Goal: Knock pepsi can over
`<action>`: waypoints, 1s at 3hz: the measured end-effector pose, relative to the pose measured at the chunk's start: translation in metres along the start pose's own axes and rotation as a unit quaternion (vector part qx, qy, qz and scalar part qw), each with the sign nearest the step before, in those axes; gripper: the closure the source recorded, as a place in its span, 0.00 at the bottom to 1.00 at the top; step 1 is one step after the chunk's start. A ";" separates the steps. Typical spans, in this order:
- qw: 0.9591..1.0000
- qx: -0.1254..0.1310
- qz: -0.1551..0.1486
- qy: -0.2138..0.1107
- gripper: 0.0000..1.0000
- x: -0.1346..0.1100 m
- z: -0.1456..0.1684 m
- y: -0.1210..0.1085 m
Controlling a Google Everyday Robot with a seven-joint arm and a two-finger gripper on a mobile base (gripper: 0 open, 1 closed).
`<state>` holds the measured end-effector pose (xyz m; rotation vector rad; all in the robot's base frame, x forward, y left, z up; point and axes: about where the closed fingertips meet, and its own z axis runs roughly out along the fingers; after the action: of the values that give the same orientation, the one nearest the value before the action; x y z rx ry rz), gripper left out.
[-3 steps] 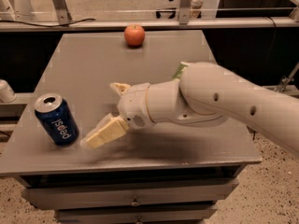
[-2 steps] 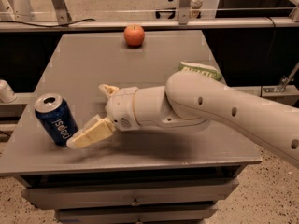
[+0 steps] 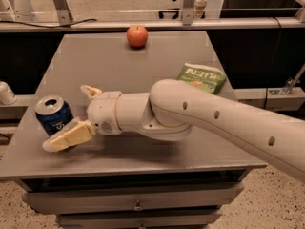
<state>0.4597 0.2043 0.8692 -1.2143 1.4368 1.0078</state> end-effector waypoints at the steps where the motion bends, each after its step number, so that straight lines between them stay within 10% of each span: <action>1: 1.000 -0.006 0.003 -0.020 0.00 -0.005 0.013 0.008; 3: 1.000 0.000 -0.002 -0.024 0.41 -0.005 0.010 0.008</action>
Offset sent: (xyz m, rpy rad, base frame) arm -0.0113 0.0196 -0.0036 0.0801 0.0028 -0.0050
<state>0.4539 0.2165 0.8724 -1.1858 1.3967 1.0279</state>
